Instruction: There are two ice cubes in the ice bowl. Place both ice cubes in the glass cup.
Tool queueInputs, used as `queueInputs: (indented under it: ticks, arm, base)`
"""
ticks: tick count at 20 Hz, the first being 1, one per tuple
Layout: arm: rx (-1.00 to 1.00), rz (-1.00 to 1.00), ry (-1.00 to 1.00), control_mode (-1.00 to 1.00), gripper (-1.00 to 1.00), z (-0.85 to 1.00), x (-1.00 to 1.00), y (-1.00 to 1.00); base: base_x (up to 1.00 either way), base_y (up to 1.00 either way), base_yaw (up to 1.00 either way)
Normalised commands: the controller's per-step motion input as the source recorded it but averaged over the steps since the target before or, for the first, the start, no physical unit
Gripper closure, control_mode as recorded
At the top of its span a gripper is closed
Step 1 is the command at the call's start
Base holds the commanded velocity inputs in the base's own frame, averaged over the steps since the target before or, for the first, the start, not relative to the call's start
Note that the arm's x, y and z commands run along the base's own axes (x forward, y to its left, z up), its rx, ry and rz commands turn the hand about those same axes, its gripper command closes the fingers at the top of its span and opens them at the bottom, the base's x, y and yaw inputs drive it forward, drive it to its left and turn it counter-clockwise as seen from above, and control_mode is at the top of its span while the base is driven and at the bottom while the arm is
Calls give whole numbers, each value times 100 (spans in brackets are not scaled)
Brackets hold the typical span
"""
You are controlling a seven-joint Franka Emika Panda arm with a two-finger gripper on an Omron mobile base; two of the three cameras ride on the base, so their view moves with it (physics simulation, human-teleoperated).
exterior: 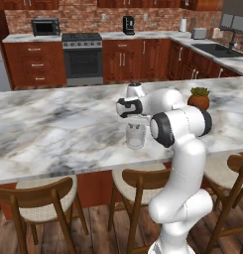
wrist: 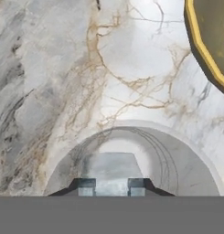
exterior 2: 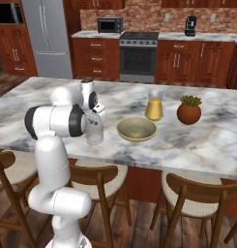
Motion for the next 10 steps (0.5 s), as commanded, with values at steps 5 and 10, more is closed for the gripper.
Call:
queueInputs:
  ticks: [5, 10]
  arm:
    - [0, 0, -2, -100, -100, 7, -11, 0]
    - [3, 0, -10, -100, -100, 43, -20, -8]
  base:
    - [0, 0, 0]
    - [0, 0, 0]
